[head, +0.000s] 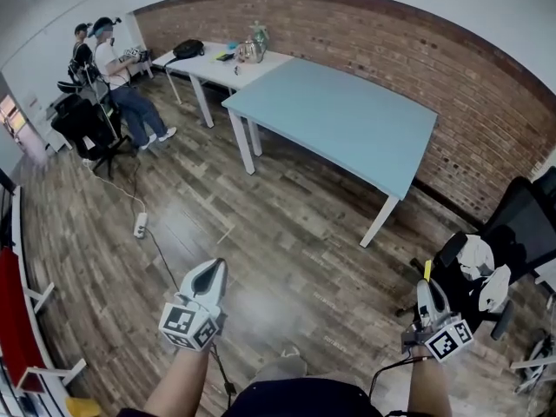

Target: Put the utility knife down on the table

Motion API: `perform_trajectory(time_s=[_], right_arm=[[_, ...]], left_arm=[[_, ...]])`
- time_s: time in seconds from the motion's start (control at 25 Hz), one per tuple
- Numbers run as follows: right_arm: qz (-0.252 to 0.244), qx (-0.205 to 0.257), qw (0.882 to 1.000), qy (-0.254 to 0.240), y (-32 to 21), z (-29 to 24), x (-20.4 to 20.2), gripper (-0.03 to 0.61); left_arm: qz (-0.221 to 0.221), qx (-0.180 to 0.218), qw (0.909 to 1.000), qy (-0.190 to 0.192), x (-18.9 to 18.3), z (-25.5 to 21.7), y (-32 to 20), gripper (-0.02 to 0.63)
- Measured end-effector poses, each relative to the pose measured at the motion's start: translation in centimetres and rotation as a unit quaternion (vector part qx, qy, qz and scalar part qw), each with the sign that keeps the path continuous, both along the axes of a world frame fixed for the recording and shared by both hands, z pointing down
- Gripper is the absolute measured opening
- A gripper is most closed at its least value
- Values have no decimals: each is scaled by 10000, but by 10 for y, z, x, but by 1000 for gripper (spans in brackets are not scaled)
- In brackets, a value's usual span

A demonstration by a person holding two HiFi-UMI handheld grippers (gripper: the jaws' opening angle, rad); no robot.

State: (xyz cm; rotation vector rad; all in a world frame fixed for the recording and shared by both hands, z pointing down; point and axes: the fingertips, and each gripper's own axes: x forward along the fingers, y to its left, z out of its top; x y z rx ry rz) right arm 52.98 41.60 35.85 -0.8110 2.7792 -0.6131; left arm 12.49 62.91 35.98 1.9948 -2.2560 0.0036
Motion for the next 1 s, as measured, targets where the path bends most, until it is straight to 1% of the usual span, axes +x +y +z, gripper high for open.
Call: perform_trajectory(time_s=[0.2, 0.32, 0.44, 0.64, 0.84, 1.0], right_arm=[[-6, -37, 10000, -50, -12, -3, -41, 48], [-98, -26, 9999, 33, -24, -6, -64, 48], [-171, 64, 9998, 16, -45, -9, -88, 48], [-383, 127, 9992, -62, -91, -3, -132, 48], [-537, 76, 9984, -134, -150, 2, -185, 48], [-738, 116, 9972, -51, -196, -1, -227, 48]], left_arm=[[27, 88, 9998, -184, -34, -1, -14, 3], [45, 35, 9999, -157, -47, 4, -22, 3], [-48, 32, 9999, -85, -67, 11, -31, 3], [-340, -37, 9994, -53, -105, 17, -61, 3], [-446, -117, 9989, -128, -145, 5, -107, 3], [-615, -212, 9978, -154, -176, -2, -149, 3]])
